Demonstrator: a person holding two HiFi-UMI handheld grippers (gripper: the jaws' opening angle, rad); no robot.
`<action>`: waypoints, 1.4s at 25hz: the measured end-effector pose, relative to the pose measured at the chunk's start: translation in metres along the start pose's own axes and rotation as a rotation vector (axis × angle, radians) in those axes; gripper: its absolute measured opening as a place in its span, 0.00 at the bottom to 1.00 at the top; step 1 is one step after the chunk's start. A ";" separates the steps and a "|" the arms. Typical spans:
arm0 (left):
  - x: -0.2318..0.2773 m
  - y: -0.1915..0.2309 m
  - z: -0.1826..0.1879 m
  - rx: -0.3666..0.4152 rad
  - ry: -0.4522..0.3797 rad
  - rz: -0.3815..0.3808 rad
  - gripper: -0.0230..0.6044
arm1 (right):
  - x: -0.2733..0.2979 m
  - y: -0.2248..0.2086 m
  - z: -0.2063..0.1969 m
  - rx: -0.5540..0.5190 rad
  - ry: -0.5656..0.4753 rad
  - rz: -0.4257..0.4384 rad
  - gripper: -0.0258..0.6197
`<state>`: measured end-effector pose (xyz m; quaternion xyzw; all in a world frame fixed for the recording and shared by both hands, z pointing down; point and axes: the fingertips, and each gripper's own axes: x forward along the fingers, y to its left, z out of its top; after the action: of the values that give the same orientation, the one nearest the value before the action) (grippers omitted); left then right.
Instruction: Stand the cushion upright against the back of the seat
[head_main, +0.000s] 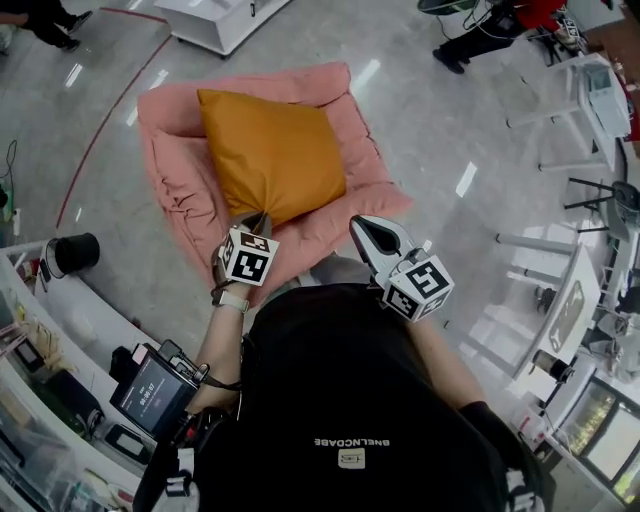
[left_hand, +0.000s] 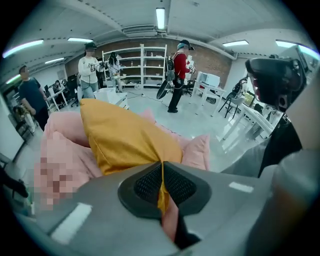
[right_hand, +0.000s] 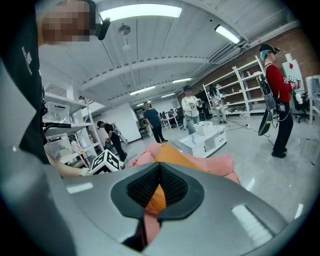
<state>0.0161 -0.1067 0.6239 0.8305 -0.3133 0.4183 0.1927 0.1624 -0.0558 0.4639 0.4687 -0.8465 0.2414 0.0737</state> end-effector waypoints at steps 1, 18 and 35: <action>-0.007 -0.004 -0.003 -0.005 0.000 0.000 0.09 | 0.005 0.004 0.001 -0.003 0.010 0.022 0.04; -0.077 -0.022 -0.038 -0.315 -0.102 0.139 0.07 | 0.238 0.031 -0.015 -0.201 0.366 0.289 0.39; -0.039 0.036 -0.089 -0.355 0.045 0.333 0.44 | 0.367 0.055 -0.077 -0.302 0.662 0.260 0.63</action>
<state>-0.0772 -0.0672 0.6459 0.7110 -0.5102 0.4011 0.2707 -0.0922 -0.2729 0.6411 0.2382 -0.8553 0.2597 0.3798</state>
